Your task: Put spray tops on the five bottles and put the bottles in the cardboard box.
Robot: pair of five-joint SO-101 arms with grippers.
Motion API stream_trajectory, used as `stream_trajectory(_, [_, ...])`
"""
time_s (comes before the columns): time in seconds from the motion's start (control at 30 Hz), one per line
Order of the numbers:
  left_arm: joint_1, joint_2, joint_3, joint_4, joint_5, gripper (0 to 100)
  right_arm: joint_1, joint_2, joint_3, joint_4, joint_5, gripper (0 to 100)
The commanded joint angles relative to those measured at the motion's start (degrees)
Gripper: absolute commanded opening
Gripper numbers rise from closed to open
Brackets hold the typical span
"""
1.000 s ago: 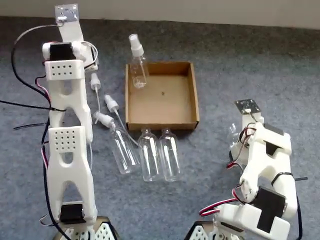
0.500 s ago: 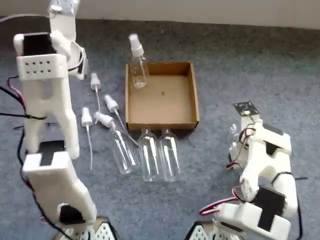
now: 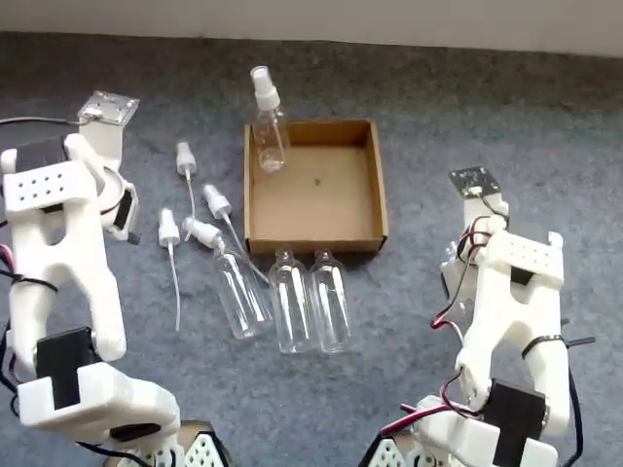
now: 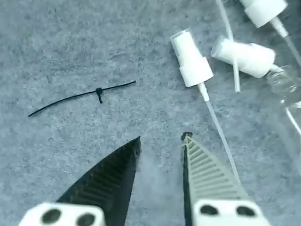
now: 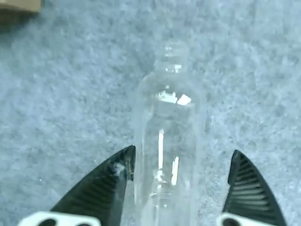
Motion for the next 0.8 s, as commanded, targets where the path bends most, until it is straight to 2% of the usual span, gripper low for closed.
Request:
stream_trajectory(0.0, [-2.0, -2.9, 4.8, -3.5, -1.9, 14, -3.6, -2.3, -3.9, -1.7, -1.0, 26.9])
stream_trajectory(0.17, [-2.7, -3.0, 7.4, -3.6, -3.0, 14, -4.6, -1.0, -3.7, -6.5, -1.0, 26.8])
stream_trajectory(0.3, [-2.6, -3.1, 9.6, -3.9, -3.1, 14, -6.1, 6.6, -6.1, -5.6, -1.0, 26.8])
stream_trajectory(0.5, [-3.6, -3.1, 13.3, -8.5, -3.1, 14, -6.6, 15.9, -11.9, -1.4, -1.1, 26.5])
stream_trajectory(0.77, [-3.6, -2.6, 17.2, -14.4, -3.1, 14, -6.5, 17.6, -13.1, -1.5, -1.1, 6.7])
